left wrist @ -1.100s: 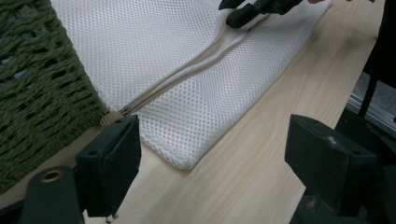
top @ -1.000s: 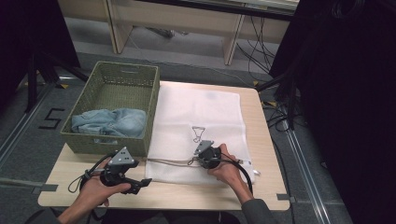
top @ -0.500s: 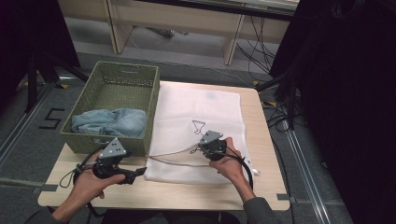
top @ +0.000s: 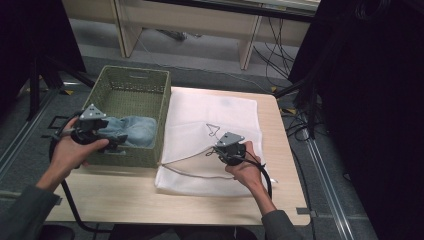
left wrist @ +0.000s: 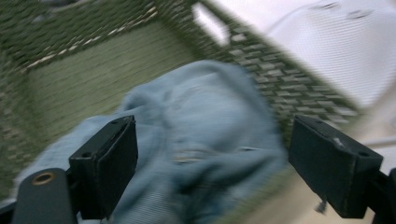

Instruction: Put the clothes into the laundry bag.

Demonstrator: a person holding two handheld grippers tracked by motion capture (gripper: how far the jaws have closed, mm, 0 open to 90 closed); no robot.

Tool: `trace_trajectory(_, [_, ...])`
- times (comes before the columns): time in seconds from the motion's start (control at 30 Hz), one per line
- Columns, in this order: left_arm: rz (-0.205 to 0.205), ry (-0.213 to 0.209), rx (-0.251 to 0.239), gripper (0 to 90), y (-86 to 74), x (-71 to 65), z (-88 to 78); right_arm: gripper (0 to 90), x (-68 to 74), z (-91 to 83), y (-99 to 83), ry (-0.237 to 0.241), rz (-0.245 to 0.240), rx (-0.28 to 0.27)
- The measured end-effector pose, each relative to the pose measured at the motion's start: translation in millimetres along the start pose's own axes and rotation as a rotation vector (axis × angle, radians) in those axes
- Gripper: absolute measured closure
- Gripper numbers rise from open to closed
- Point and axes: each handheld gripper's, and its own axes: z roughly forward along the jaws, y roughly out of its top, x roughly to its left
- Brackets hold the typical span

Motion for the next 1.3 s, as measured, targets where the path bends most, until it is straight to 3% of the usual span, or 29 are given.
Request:
trace_trajectory(0.07, [0.003,-0.016,0.043,15.3,6.6,14.1,7.6,86.3,-2.1,0.5,0.3,-0.004,-0.011,-0.01])
trace_trajectory(0.13, [0.001,-0.027,0.052,14.8,9.8,20.3,11.7,86.3,0.1,0.1,1.0,0.012,0.047,-0.012])
trace_trajectory(0.23, [-0.025,-0.087,0.076,15.3,18.3,35.6,32.6,86.3,-1.4,1.2,2.0,0.006,0.057,-0.018])
trace_trajectory(0.3, [-0.005,-0.084,0.109,15.0,20.3,39.0,43.2,86.3,-2.8,0.7,3.0,0.012,0.052,-0.014])
trace_trajectory(0.33, [0.015,-0.093,0.148,15.6,22.2,41.4,45.8,86.2,-2.9,1.6,3.1,0.005,0.052,-0.026])
trace_trajectory(0.4, [0.008,-0.1,0.157,16.3,23.6,42.8,49.5,86.1,-2.8,1.5,3.4,0.002,0.061,-0.03])
trace_trajectory(0.43, [0.014,-0.126,0.171,16.3,26.1,46.2,57.4,86.0,-2.8,1.5,3.7,0.007,0.065,-0.026])
trace_trajectory(0.53, [0.04,-0.137,0.206,16.3,29.6,47.8,67.8,85.9,-2.6,1.3,3.7,0.013,0.067,-0.016])
trace_trajectory(0.57, [0.035,-0.145,0.182,16.4,29.1,47.8,71.9,85.8,-2.5,1.8,3.6,0.011,0.068,-0.021])
trace_trajectory(0.63, [0.028,-0.157,0.208,16.7,29.1,47.8,78.1,85.6,-2.8,1.6,3.4,0.008,0.07,-0.024])
trace_trajectory(0.73, [0.062,-0.147,0.228,16.7,28.5,46.0,86.1,85.5,-2.6,2.0,3.0,0.005,0.078,-0.026])
trace_trajectory(0.77, [0.057,-0.149,0.235,16.7,28.3,45.2,89.0,85.5,-2.5,2.2,2.8,0.006,0.078,-0.025])
trace_trajectory(0.87, [0.088,-0.159,0.285,14.6,25.9,44.2,98.2,85.5,-3.3,3.4,2.3,0.012,0.059,-0.023])
trace_trajectory(0.93, [0.073,-0.2,0.286,14.3,24.0,45.3,102.9,85.3,-3.0,3.6,2.0,0.015,0.061,-0.021])
trace_trajectory(0.97, [0.073,-0.2,0.286,14.4,24.0,45.3,102.9,85.3,-3.0,3.6,2.0,0.015,0.061,-0.021])
trace_trajectory(1.0, [0.046,-0.232,0.293,14.3,22.8,47.4,104.7,85.3,-3.0,3.7,1.8,0.015,0.061,-0.021])
trace_trajectory(1.07, [0.041,-0.242,0.29,14.4,22.3,47.6,105.3,85.3,-2.1,3.2,1.7,0.011,0.075,-0.014])
trace_trajectory(1.1, [0.048,-0.271,0.291,14.3,22.0,48.5,107.1,85.3,-1.6,4.2,1.4,0.011,0.077,-0.019])
trace_trajectory(1.3, [0.057,-0.287,0.312,5.8,21.1,41.6,124.4,85.1,-2.3,5.8,1.1,0.008,0.055,-0.021])
